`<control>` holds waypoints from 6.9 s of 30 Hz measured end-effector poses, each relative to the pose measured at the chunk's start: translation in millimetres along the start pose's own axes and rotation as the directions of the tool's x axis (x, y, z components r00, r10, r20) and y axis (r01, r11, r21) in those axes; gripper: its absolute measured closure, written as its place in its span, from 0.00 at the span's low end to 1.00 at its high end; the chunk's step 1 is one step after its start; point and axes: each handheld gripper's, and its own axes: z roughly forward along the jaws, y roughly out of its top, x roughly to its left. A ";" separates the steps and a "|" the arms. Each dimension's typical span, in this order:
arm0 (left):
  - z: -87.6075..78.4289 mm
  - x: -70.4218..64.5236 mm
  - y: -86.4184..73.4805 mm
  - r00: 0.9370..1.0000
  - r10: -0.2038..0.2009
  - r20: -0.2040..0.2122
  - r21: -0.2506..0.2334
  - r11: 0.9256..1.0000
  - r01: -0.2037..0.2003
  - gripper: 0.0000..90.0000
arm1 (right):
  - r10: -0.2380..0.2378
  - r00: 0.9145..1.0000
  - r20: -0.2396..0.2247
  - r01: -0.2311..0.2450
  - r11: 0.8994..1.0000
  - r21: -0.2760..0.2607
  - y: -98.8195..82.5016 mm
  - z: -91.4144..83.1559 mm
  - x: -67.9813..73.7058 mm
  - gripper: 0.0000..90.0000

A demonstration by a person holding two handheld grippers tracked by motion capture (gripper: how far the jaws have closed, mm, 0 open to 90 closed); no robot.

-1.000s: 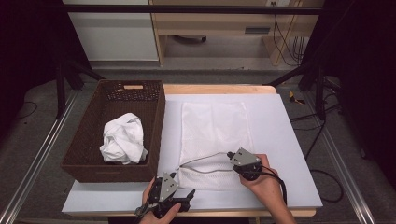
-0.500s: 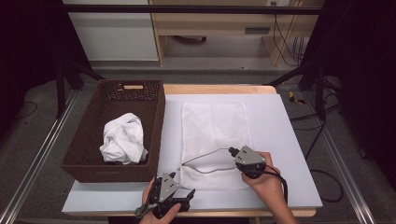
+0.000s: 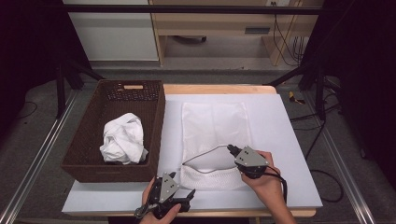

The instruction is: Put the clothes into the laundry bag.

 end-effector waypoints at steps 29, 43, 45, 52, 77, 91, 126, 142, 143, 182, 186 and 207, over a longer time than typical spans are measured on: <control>-2.2 4.2 1.7 1.000 -0.013 0.003 -0.002 1.000 0.013 0.15 | -0.042 0.999 -0.030 0.040 0.998 -0.050 3.8 -3.7 7.1 0.99; -11.8 0.0 8.0 0.997 -0.041 0.067 0.013 0.999 0.040 0.14 | -0.041 0.999 -0.036 0.040 0.999 -0.029 2.0 -2.2 8.5 0.99; -17.9 0.3 11.3 0.995 -0.047 0.084 0.004 0.999 0.047 0.13 | -0.041 0.999 -0.035 0.040 0.999 -0.027 1.5 -2.4 8.5 0.99; -41.9 12.5 31.3 0.986 -0.122 0.113 -0.032 0.992 0.126 0.10 | -0.035 0.999 -0.041 0.034 0.999 -0.020 -1.1 -3.2 8.3 0.99; -79.7 118.0 138.3 0.989 -0.026 -0.145 0.108 0.993 0.042 0.08 | -0.029 0.998 -0.061 0.028 0.999 -0.016 -5.2 -2.1 7.3 0.99; -61.0 176.0 132.9 0.980 -0.106 -0.167 0.224 0.964 0.143 0.07 | -0.025 0.998 -0.063 0.024 1.000 -0.014 -6.2 -2.9 7.2 0.98; -12.9 257.4 62.9 0.964 -0.139 -0.225 0.557 0.794 0.245 0.05 | -0.018 0.996 -0.083 0.018 1.000 -0.007 -7.9 -0.3 5.2 0.97; 10.1 272.9 37.3 0.956 -0.199 -0.216 0.544 0.789 0.287 0.00 | -0.016 0.996 -0.088 0.016 1.000 -0.001 -10.2 1.3 3.5 0.97; 10.3 272.9 37.2 0.956 -0.199 -0.216 0.543 0.790 0.287 0.00 | -0.016 0.996 -0.087 0.016 1.000 -0.001 -10.2 1.4 3.4 0.97; 17.2 269.6 32.3 0.956 -0.196 -0.220 0.585 0.758 0.290 0.11 | -0.012 0.996 -0.084 0.012 1.000 0.007 -10.0 3.9 3.3 0.96; 16.6 269.7 34.9 0.961 -0.154 -0.228 0.604 0.752 0.264 0.28 | -0.013 0.996 -0.084 0.014 1.000 0.008 -9.4 4.1 3.4 0.97; 4.3 259.7 61.0 0.961 0.009 -0.276 0.546 0.824 0.150 0.72 | -0.015 0.996 -0.089 0.016 1.000 0.006 -10.1 4.5 3.0 0.97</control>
